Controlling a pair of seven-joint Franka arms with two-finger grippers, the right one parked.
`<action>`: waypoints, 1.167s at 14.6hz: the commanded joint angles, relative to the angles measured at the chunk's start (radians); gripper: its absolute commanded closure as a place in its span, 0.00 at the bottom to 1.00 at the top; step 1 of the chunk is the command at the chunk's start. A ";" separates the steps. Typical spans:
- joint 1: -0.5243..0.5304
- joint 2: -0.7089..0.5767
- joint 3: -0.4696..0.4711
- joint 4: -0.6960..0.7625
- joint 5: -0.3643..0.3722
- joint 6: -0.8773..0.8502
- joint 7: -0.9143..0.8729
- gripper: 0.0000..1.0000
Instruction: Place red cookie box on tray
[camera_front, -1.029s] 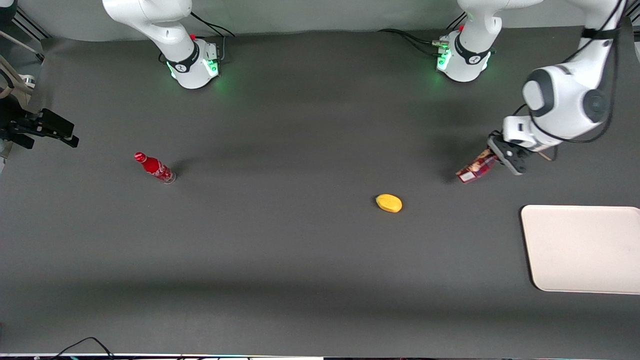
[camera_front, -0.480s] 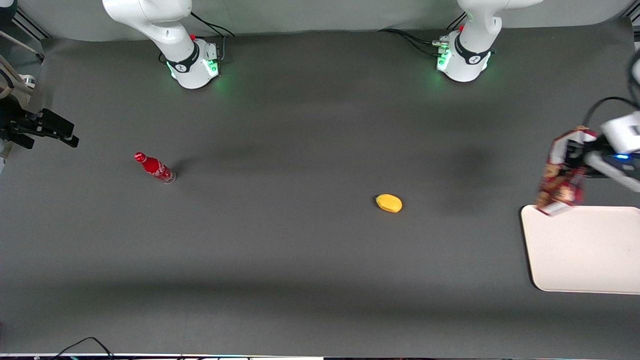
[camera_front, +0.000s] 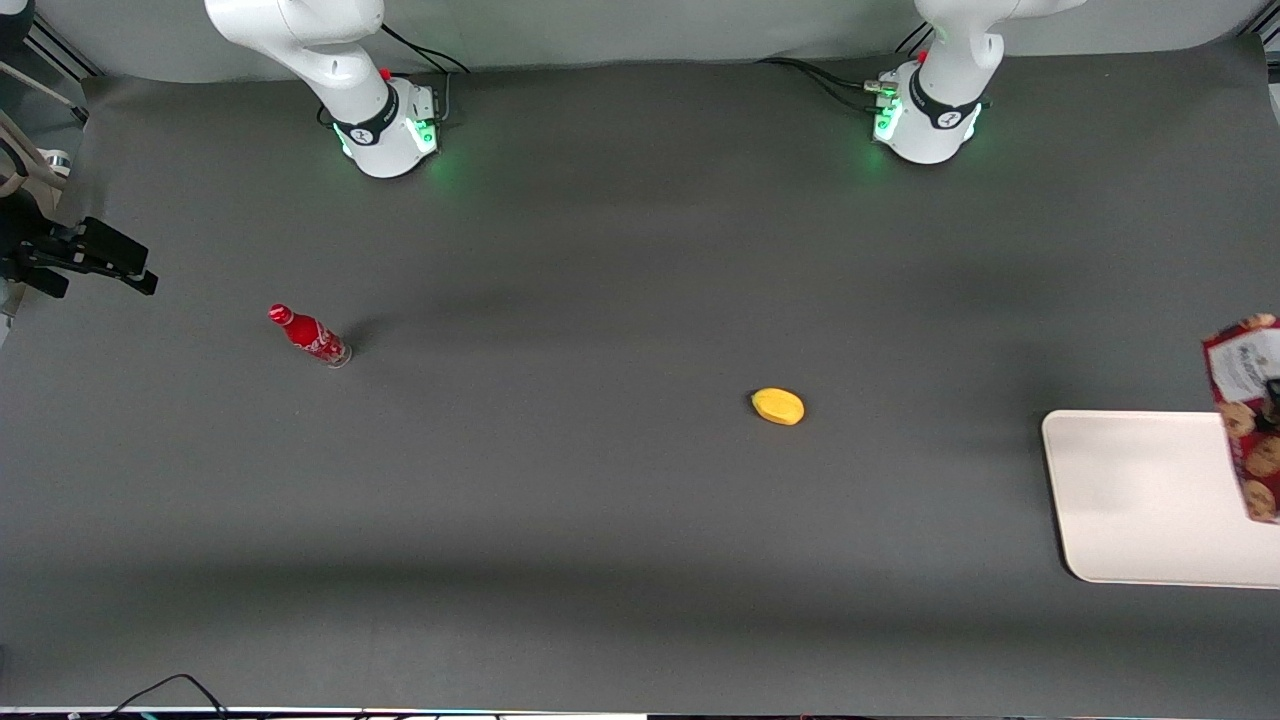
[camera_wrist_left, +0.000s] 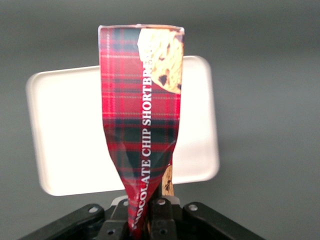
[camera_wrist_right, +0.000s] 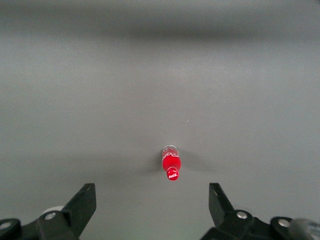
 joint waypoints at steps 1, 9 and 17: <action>0.098 0.257 0.022 0.328 0.009 -0.047 -0.009 1.00; 0.222 0.611 0.006 0.567 -0.072 0.060 0.010 1.00; 0.228 0.665 -0.016 0.561 -0.072 0.198 0.049 0.47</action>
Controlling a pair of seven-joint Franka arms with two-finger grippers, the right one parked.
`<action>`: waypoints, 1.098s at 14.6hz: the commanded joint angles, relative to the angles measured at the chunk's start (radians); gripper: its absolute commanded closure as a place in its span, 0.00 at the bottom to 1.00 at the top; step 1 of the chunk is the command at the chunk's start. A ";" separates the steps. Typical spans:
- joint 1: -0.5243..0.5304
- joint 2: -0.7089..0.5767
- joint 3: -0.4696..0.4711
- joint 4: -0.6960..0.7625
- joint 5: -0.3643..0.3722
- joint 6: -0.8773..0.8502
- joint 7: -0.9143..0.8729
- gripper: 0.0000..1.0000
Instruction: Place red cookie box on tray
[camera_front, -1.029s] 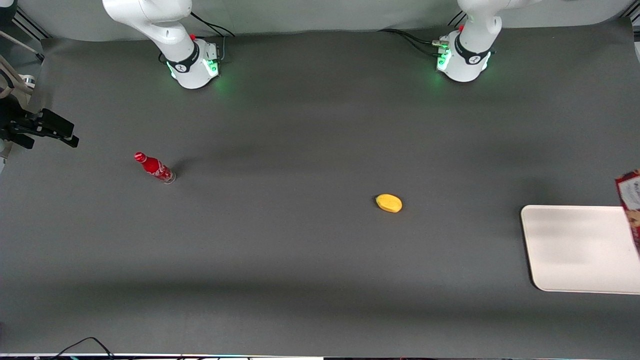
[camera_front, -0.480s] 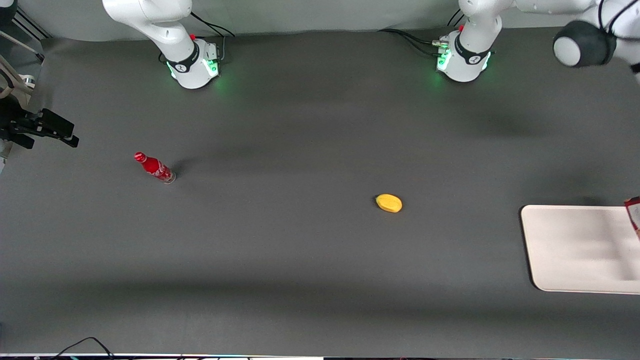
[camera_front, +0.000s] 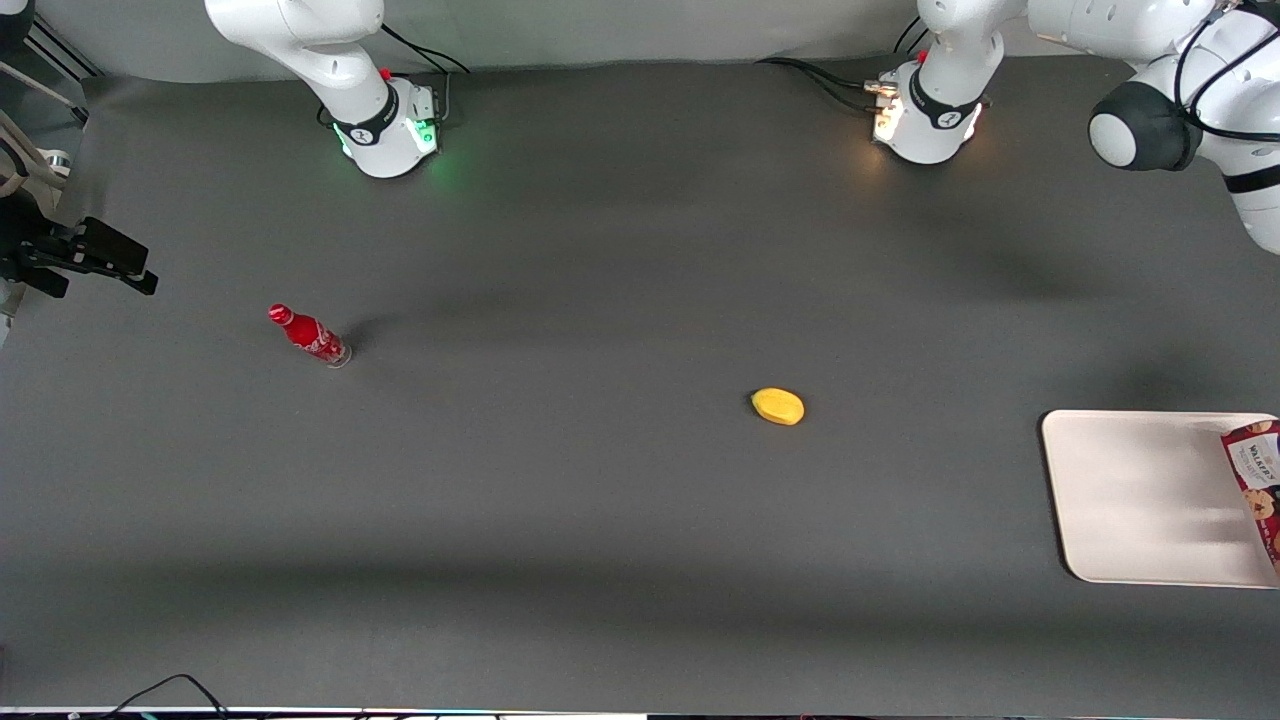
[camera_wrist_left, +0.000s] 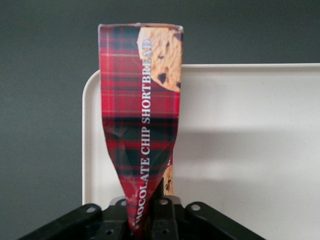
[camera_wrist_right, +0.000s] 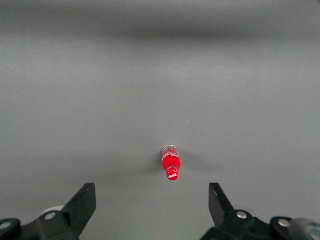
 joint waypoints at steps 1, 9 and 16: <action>0.021 0.009 -0.007 0.034 -0.023 -0.002 0.050 0.00; -0.009 -0.215 -0.014 -0.086 -0.055 -0.180 0.017 0.00; -0.172 -0.713 -0.064 -0.444 0.098 -0.477 -0.327 0.00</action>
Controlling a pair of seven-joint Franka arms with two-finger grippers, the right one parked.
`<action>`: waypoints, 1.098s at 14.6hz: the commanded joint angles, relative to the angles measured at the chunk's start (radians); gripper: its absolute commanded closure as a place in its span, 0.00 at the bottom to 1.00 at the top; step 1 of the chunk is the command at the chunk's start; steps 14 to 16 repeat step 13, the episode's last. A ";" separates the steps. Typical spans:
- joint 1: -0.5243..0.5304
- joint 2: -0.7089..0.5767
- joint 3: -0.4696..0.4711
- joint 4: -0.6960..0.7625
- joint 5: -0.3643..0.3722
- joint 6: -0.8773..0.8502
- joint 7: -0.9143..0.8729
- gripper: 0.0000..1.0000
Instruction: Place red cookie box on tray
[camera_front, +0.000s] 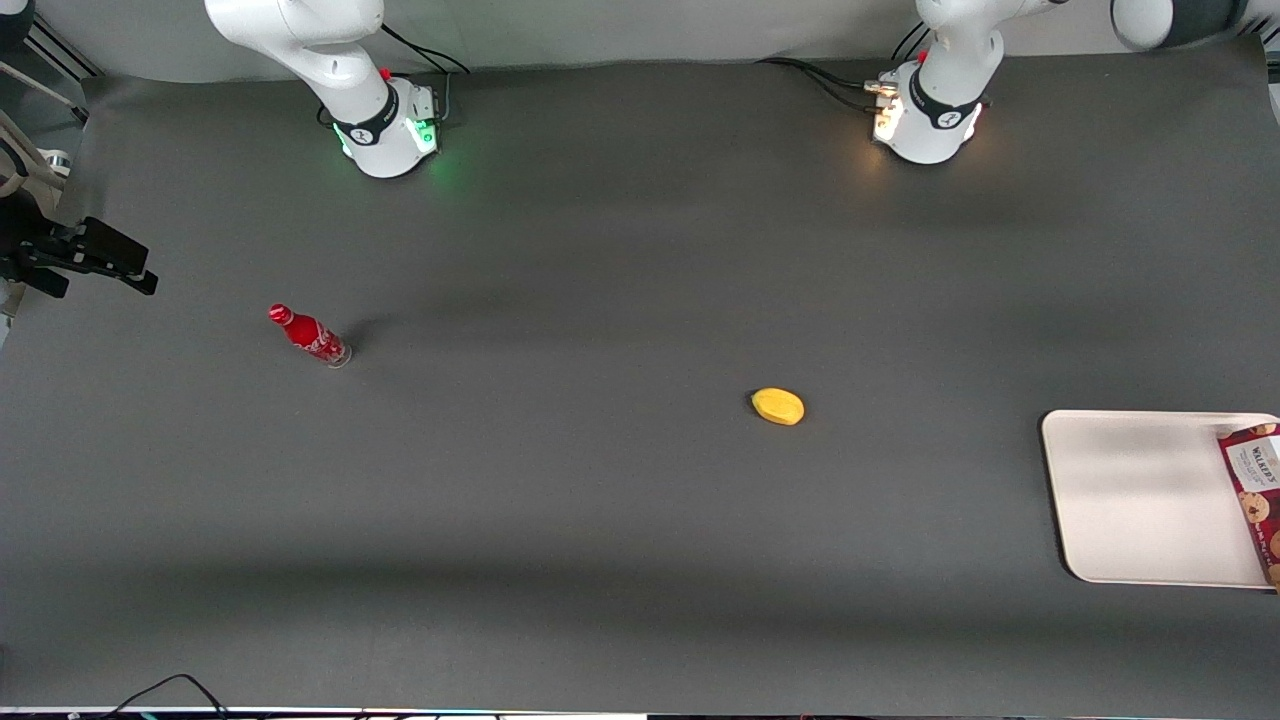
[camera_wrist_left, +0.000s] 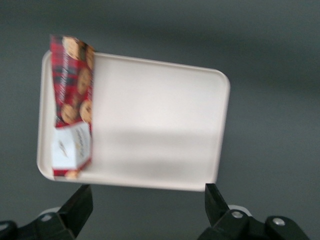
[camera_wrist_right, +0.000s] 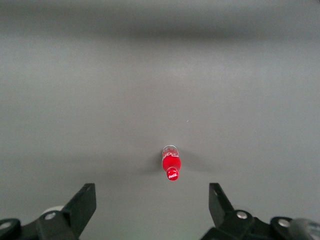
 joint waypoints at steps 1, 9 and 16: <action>-0.076 -0.315 -0.081 -0.306 0.134 -0.071 -0.180 0.00; -0.086 -0.745 -0.371 -0.601 0.257 -0.089 -0.437 0.00; -0.086 -0.778 -0.413 -0.598 0.257 -0.129 -0.458 0.00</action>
